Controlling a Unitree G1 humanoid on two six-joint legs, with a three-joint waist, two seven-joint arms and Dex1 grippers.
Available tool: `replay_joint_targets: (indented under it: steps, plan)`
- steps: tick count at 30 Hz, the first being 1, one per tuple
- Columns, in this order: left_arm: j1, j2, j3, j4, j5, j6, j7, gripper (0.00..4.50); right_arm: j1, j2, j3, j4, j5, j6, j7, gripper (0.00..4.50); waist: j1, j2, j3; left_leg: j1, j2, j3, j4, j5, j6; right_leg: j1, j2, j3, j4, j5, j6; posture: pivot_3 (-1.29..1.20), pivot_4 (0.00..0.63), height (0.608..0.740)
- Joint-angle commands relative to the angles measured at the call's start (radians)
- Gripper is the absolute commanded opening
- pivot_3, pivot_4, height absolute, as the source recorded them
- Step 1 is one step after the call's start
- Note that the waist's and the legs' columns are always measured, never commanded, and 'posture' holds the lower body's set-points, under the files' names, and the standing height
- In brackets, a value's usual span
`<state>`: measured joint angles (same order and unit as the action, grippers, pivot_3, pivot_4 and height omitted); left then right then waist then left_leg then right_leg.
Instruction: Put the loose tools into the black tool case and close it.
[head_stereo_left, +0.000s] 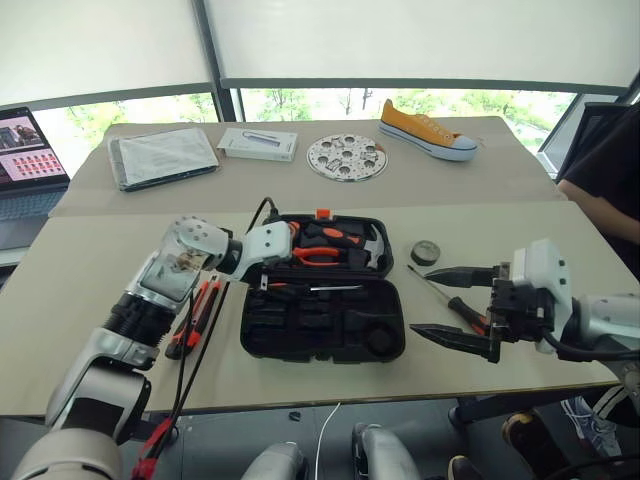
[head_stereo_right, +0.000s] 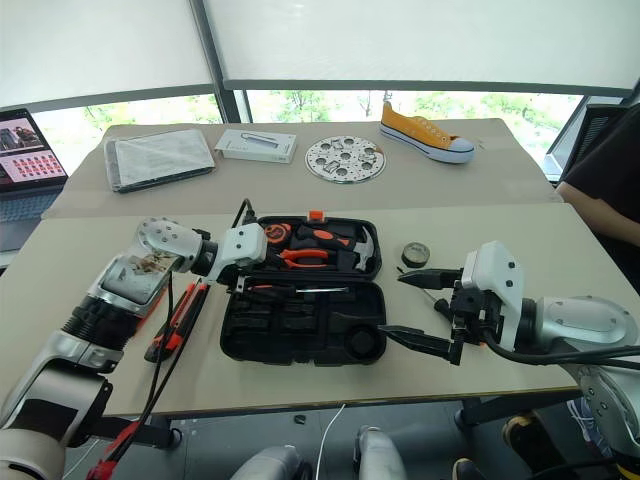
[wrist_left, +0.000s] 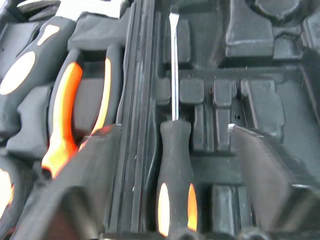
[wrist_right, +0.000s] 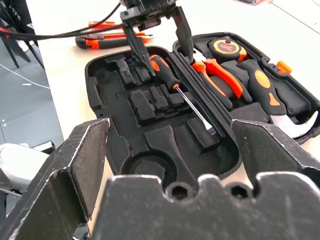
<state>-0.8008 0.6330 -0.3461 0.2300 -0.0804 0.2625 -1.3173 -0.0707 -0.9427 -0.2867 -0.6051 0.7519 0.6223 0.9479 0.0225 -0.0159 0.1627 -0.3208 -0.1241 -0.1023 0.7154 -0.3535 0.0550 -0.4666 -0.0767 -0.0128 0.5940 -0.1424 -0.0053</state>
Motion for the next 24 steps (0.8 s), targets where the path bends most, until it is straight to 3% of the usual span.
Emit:
replay_joint_targets:
  steps: [1,6,18,23,24]
  plan:
    - [-0.025,-0.015,0.006,0.028,0.017,-0.039,0.004,1.86,-0.005,-0.002,-0.028,-0.024,0.013,-0.005,-0.009,4.5,0.0,0.0,0.0,0.0,0.0,0.0,0.0,0.0,0.0,0.0,0.0,0.0,0.0,0.0,0.0,0.0,0.15,0.737]
    - [-0.026,-0.035,-0.015,0.068,0.05,-0.074,0.005,0.01,0.0,0.0,-0.028,-0.023,0.007,-0.009,-0.016,4.5,0.001,0.0,0.0,0.0,0.0,0.0,0.0,0.0,0.0,0.0,0.0,0.0,0.0,0.0,0.0,0.0,0.15,0.737]
    - [-0.009,-0.058,-0.101,0.17,0.197,-0.22,0.034,0.01,0.031,0.013,-0.03,-0.024,-0.007,-0.016,-0.041,4.5,0.004,0.0,-0.001,0.004,0.001,0.0,0.0,0.0,0.001,0.006,0.0,0.002,0.0,0.0,0.0,0.0,0.15,0.737]
    - [-0.012,-0.049,0.036,0.105,0.044,-0.066,-0.003,0.01,0.088,0.017,-0.085,-0.003,-0.028,-0.01,-0.071,4.5,0.011,0.0,-0.001,0.006,0.0,0.0,0.0,-0.001,0.002,0.007,0.0,0.002,0.0,0.0,0.001,0.0,0.15,0.737]
    - [-0.007,-0.043,0.063,0.079,0.005,-0.035,-0.02,0.55,0.103,0.017,-0.098,0.003,-0.033,-0.009,-0.073,4.5,0.01,0.0,-0.001,0.005,0.0,0.0,0.0,-0.001,0.002,0.006,0.0,0.001,0.0,0.0,0.001,0.0,0.15,0.737]
